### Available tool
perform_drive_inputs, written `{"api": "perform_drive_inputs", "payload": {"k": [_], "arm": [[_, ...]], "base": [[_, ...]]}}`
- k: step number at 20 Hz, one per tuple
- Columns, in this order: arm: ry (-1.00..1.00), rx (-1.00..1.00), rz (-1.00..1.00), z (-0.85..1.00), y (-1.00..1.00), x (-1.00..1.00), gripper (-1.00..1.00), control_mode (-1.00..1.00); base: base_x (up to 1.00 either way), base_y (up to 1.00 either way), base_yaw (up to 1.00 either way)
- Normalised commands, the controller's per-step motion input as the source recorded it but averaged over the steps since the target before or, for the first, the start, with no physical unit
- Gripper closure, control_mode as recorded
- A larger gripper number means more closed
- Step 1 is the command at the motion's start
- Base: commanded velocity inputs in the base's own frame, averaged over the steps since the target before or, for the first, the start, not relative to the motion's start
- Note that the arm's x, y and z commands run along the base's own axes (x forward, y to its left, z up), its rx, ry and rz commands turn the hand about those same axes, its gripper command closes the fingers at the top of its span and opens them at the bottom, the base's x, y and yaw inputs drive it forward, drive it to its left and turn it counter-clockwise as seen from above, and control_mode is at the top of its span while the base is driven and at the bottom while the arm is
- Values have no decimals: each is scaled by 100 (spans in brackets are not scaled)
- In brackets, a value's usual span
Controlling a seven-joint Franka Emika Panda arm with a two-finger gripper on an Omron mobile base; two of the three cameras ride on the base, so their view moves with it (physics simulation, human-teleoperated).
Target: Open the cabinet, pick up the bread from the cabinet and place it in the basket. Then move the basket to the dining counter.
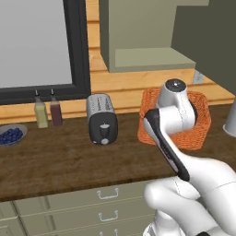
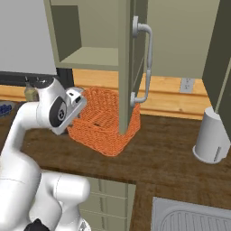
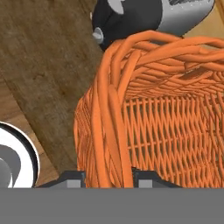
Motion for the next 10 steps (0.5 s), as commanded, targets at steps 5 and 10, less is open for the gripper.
{"api": "perform_drive_inputs", "payload": {"k": [5,10], "arm": [[6,0,18,51,14,-47,100,-100],[4,0,25,49,18,-53,100,-100]], "base": [[0,0,0],[0,0,0]]}}
